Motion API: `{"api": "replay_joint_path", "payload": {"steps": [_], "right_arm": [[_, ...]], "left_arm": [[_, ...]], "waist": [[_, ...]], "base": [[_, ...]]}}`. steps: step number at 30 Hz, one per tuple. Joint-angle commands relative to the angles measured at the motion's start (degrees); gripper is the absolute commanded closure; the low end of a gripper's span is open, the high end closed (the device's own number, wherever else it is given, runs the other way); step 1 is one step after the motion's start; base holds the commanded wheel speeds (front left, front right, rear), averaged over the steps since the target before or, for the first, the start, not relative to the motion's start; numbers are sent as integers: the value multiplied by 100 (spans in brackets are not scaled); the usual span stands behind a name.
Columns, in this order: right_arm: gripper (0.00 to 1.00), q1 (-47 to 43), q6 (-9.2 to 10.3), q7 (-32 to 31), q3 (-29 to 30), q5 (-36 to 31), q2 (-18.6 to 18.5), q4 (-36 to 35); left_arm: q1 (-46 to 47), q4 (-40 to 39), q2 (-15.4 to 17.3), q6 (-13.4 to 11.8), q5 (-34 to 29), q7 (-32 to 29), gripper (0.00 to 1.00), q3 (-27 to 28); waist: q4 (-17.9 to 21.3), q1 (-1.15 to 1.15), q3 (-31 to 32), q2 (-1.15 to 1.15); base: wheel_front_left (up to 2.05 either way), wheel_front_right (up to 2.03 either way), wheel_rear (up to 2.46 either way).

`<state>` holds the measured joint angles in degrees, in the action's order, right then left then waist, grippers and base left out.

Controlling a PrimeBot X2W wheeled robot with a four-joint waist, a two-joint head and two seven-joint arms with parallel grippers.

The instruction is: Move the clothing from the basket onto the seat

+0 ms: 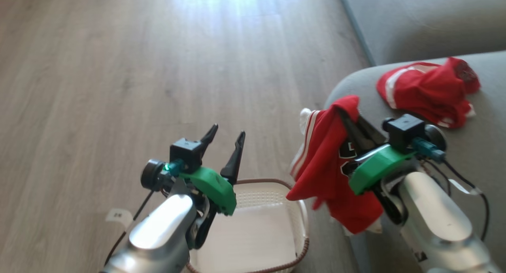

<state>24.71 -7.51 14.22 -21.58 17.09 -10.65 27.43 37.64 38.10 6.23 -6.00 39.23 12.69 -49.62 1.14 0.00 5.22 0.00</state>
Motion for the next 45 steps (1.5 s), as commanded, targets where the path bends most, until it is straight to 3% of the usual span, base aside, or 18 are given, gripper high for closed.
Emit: {"api": "replay_joint_path", "payload": {"steps": [1,16,24,33,45], "right_arm": [[100,124,2,77,26,-45,-31,-255],[100,-131,2,-448,639,-349,-262,-1332],[100,-207,2,-731,744,-381,-339,-1820],[100,542,2,-878,492,-322,-372,-1530],[100,3043,2,-694,911,-389,-891,-283]], "left_arm": [[203,-110,90,15,11,30,0,135],[-146,-85,-171,181,-82,84,0,-362],[-158,-178,-262,175,-97,142,0,-477],[-198,-326,-306,118,-146,179,0,-647],[90,-722,-162,-66,-318,177,0,-630]], "waist": [[177,0,-25,0],[1478,0,-237,0],[1875,0,-354,0],[1771,0,-605,0],[1217,0,-1307,0]], "base": [[0,0,0],[0,0,0],[0,0,0],[0,0,0],[0,0,0]]}}
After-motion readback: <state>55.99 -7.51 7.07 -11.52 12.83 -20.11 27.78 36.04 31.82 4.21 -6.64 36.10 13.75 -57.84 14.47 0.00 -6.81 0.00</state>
